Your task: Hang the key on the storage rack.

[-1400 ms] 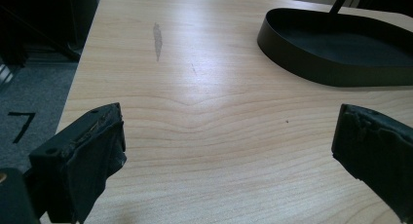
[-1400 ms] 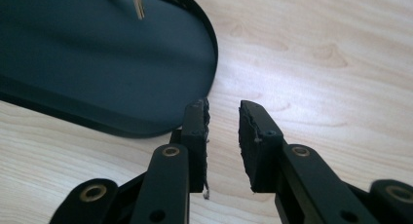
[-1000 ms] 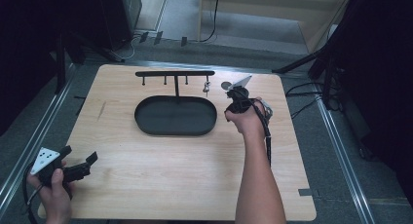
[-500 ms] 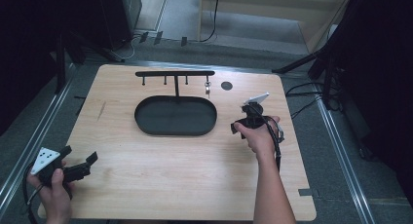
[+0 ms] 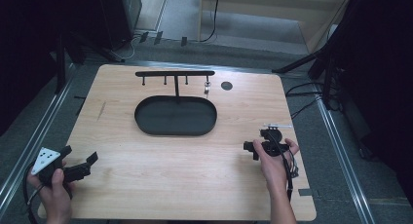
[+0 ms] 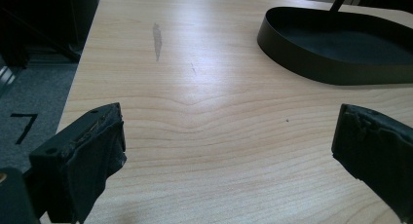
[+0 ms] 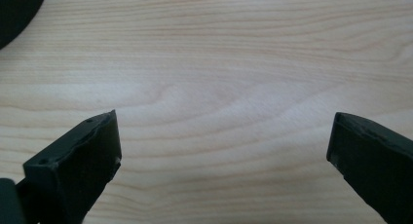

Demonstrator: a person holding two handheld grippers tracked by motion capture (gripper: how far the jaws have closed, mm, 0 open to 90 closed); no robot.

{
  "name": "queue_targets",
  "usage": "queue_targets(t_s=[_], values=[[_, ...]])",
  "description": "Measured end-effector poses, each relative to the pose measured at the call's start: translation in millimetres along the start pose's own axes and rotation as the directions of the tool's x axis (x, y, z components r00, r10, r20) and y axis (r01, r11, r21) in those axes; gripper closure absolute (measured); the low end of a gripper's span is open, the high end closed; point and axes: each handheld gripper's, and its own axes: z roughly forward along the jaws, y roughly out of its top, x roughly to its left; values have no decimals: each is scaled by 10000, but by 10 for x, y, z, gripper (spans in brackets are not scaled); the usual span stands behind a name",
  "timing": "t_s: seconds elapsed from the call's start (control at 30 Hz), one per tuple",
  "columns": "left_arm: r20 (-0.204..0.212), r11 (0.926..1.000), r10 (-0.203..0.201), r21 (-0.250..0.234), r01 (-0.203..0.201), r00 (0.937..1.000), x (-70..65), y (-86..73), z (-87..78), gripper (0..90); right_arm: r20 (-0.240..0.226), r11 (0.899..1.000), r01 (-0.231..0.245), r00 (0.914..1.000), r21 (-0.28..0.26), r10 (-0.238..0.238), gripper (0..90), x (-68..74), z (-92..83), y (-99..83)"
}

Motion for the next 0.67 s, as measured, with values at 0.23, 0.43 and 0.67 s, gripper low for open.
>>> queue_targets(t_s=[0.23, 0.43, 0.67], values=[[97, 9995, -277, -140, 278, 9996, 23, -5, -14, 0, -65, 9859, -70, 10000, -1669, 60, 0, -264, -42, -454], [-3, 9998, -69, -165, 69, 10000, 1, -6, -16, 0, -771, 9515, -313, 9970, -3060, 80, 0, -599, -126, -823], [-108, 9960, -719, -539, 713, 9974, 62, -12, -36, 0, -1644, 9302, -744, 9863, -3594, 154, 0, -762, -191, -969]])
